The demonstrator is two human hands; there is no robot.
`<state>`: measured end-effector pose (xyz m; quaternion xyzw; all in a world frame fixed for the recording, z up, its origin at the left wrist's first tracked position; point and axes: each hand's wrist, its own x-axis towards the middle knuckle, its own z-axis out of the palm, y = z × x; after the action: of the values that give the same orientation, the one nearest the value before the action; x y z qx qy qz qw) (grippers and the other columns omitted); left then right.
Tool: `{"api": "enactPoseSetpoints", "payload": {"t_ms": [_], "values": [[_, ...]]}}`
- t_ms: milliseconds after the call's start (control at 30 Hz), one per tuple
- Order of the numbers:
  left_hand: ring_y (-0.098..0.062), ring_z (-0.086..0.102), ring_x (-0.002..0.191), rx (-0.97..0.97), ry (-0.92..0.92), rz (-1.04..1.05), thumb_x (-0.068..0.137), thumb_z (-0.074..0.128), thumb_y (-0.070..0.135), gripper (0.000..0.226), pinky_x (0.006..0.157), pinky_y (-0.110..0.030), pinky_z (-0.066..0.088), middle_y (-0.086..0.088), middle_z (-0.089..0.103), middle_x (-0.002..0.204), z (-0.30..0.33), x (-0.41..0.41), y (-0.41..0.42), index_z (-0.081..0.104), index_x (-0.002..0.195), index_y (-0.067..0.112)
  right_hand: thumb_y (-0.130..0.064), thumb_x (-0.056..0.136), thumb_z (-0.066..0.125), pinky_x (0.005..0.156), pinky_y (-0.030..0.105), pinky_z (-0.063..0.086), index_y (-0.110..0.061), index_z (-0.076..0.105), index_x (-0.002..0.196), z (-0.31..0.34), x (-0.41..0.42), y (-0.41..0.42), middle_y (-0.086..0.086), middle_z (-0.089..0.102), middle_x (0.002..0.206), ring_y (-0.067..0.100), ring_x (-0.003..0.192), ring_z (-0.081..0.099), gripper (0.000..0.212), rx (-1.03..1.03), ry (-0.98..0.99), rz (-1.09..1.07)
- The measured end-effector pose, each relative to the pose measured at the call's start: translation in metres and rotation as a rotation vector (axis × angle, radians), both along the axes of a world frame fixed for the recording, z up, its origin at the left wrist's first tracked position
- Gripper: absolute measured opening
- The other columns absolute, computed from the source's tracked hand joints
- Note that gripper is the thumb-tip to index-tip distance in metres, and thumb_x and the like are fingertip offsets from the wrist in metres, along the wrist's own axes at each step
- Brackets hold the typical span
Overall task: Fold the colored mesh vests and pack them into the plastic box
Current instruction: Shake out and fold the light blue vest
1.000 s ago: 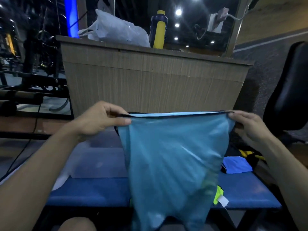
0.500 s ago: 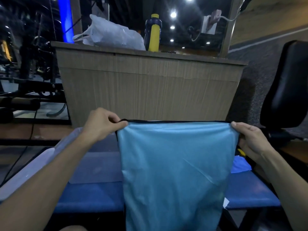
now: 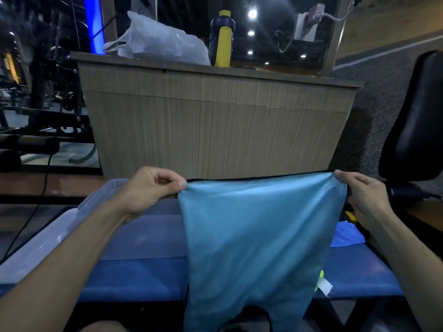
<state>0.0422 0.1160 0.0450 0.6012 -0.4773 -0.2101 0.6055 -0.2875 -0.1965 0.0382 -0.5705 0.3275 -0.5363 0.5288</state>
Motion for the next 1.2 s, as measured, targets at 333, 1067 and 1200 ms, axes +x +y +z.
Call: {"api": "enactPoseSetpoints", "payload": {"t_ms": [333,1067,1200], "values": [[-0.016,0.066,0.07,-0.125,-0.012,0.287,0.077,0.084,0.004,0.026,0.068,-0.023,0.055,-0.008,0.074,0.074,-0.013,-0.018,-0.015,0.061,0.064,0.005,-0.029,0.076,0.082,0.077,0.039,0.047,-0.017,0.069,0.065,0.013,0.004,0.002,0.008,0.061,0.077,0.023,0.077,0.058,0.021,-0.05,-0.117,0.101],[-0.012,0.067,0.078,-0.008,0.298,-0.311,0.059,0.098,0.03,0.046,0.068,-0.02,0.057,-0.005,0.067,0.09,0.012,-0.003,-0.002,0.077,0.098,0.022,-0.026,0.075,0.079,0.054,0.027,0.051,-0.022,0.074,0.09,-0.017,-0.021,-0.006,-0.004,0.059,0.064,0.008,0.055,0.052,0.016,0.117,-0.005,0.34],[-0.006,0.065,0.069,0.164,-0.305,0.185,0.079,0.084,0.007,0.02,0.066,-0.014,0.052,0.003,0.071,0.076,0.012,0.001,-0.022,0.074,0.089,0.02,-0.008,0.099,0.053,0.062,0.022,0.058,-0.019,0.07,0.104,-0.019,-0.02,-0.008,-0.001,0.074,0.081,0.008,0.068,0.069,0.02,0.174,0.002,0.399]]}}
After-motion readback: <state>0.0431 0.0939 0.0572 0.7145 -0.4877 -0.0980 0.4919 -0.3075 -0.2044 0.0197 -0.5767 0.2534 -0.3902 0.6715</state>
